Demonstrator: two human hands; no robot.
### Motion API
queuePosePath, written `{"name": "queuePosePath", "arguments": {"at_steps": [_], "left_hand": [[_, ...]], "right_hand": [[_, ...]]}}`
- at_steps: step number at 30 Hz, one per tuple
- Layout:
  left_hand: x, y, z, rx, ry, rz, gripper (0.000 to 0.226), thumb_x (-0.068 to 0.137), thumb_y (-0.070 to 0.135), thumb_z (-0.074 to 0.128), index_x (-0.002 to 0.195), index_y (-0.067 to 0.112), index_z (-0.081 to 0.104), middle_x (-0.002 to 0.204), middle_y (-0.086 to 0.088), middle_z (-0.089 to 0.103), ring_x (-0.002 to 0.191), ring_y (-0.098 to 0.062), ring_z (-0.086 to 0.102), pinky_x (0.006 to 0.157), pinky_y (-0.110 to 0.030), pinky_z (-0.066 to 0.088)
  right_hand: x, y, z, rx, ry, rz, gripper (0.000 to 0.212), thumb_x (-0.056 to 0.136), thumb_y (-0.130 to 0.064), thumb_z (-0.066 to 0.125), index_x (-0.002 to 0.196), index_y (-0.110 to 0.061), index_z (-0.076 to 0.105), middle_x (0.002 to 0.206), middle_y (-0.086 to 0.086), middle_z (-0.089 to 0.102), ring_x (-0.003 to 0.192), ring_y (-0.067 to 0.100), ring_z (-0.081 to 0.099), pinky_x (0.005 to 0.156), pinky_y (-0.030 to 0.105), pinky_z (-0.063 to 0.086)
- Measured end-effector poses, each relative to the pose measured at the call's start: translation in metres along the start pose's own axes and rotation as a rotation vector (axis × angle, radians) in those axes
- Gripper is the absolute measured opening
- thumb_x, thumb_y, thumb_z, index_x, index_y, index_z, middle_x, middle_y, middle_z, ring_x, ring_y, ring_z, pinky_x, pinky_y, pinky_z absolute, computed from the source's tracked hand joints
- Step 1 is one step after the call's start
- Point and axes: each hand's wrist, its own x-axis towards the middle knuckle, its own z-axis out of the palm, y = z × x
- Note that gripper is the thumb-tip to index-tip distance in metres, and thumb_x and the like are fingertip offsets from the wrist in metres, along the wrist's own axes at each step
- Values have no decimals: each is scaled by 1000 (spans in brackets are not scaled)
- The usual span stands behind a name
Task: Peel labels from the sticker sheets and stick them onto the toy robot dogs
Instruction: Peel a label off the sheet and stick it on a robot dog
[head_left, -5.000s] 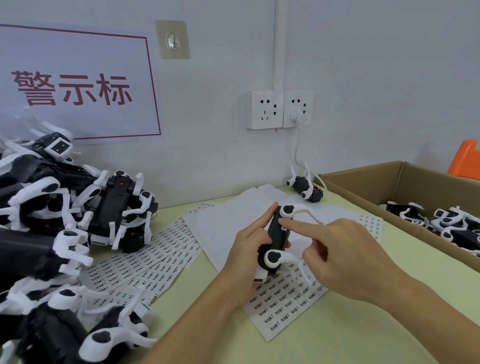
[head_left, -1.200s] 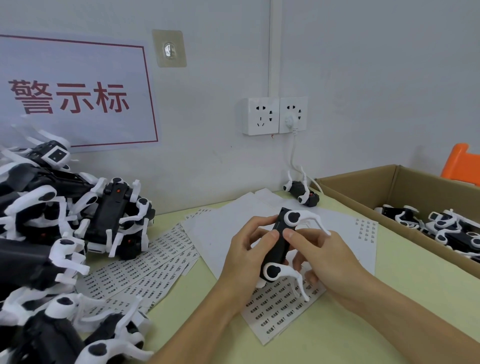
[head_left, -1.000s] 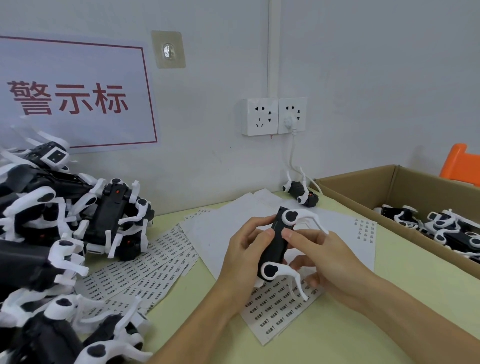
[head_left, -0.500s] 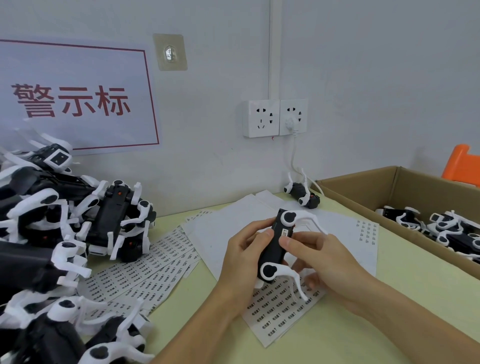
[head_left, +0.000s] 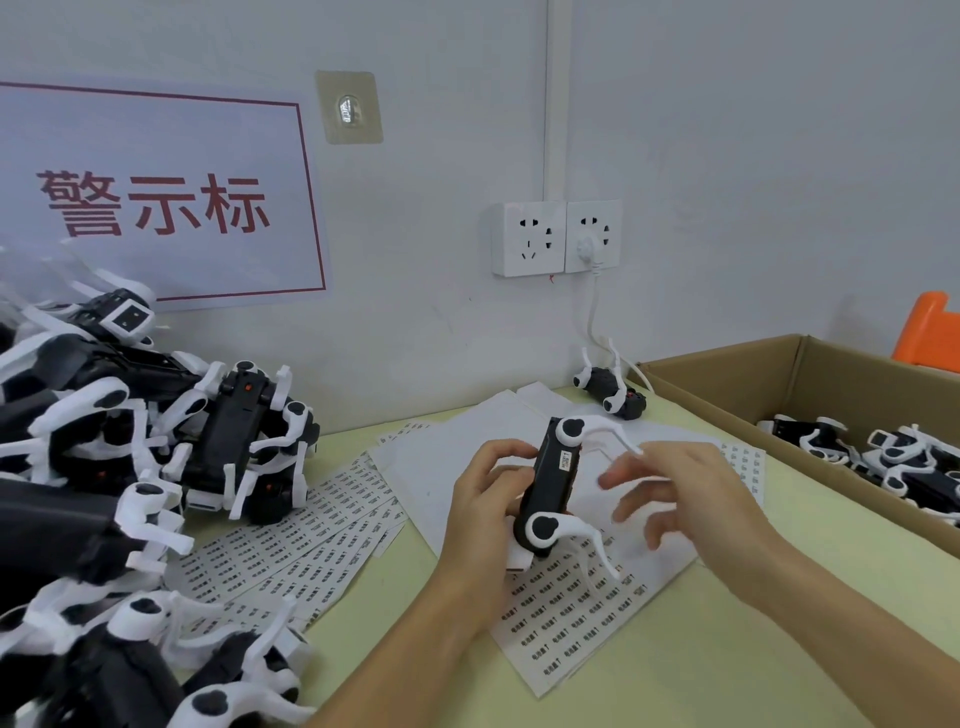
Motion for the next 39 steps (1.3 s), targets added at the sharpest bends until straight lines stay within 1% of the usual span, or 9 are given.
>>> {"name": "queuePosePath", "arguments": {"at_steps": [4, 7, 10, 17, 21, 28, 33, 36, 39], "left_hand": [[2, -3, -2, -28, -8, -37, 7, 90, 13, 60, 88, 18, 64, 93, -20, 63, 73, -32, 58, 46, -24, 42], [1, -3, -2, -12, -62, 18, 13, 84, 22, 67, 94, 15, 71, 101, -22, 70, 81, -39, 68, 66, -41, 56], [0, -1, -2, -18, -119, 33, 22, 83, 23, 68, 100, 11, 74, 103, -22, 73, 81, -41, 72, 76, -49, 58], [1, -1, -5, -59, -151, 14, 32, 84, 21, 60, 109, 5, 72, 111, -25, 71, 85, -41, 69, 80, -47, 55], [1, 1, -4, -162, -35, 10, 34, 78, 24, 64, 104, 5, 71, 111, -28, 67, 91, -40, 65, 82, -45, 51], [2, 7, -5, -394, 98, -83, 43, 69, 33, 68, 110, 19, 68, 104, -12, 59, 77, -23, 59, 52, -28, 50], [5, 0, -6, -281, 75, -34, 29, 77, 25, 72, 104, 14, 68, 98, -6, 68, 94, -23, 59, 78, -36, 45], [6, -1, -3, -205, 40, 9, 40, 78, 32, 69, 114, 13, 68, 103, -8, 71, 91, -18, 67, 73, -29, 53], [6, -2, 0, -145, 89, 16, 54, 79, 32, 81, 127, 14, 63, 121, -10, 70, 100, -18, 71, 79, -28, 55]], "right_hand": [[1, 3, -4, -134, 250, -277, 21, 94, -17, 54, 79, -20, 68, 79, 2, 64, 75, 14, 60, 63, 35, 47], [1, 5, 0, -191, 61, -260, 26, 96, -41, 60, 122, -46, 59, 120, -22, 60, 111, -8, 53, 83, 17, 42], [0, 6, 2, -137, -126, -225, 42, 84, -61, 62, 125, -65, 51, 128, -35, 56, 124, -16, 45, 92, 14, 39], [4, 5, 2, -1, -69, -189, 31, 79, -52, 64, 110, -48, 70, 109, -13, 72, 96, 10, 70, 70, 23, 58], [8, 6, 1, 145, -58, -49, 16, 93, -30, 64, 105, -39, 70, 106, -3, 74, 96, 16, 71, 80, 35, 53], [8, 9, 2, 288, -66, 118, 12, 91, -23, 68, 101, -21, 62, 106, 13, 73, 89, 23, 72, 80, 37, 51], [4, 8, 9, 318, 7, 101, 38, 69, -43, 76, 94, -20, 60, 103, 18, 71, 79, 22, 70, 79, 42, 57], [2, 9, 10, 269, 53, 36, 43, 66, -48, 75, 95, -21, 59, 107, 16, 68, 81, 23, 71, 93, 56, 52], [-1, 9, 10, 208, 41, -73, 41, 67, -44, 82, 95, -25, 59, 105, 2, 66, 91, 25, 70, 90, 44, 55]]}}
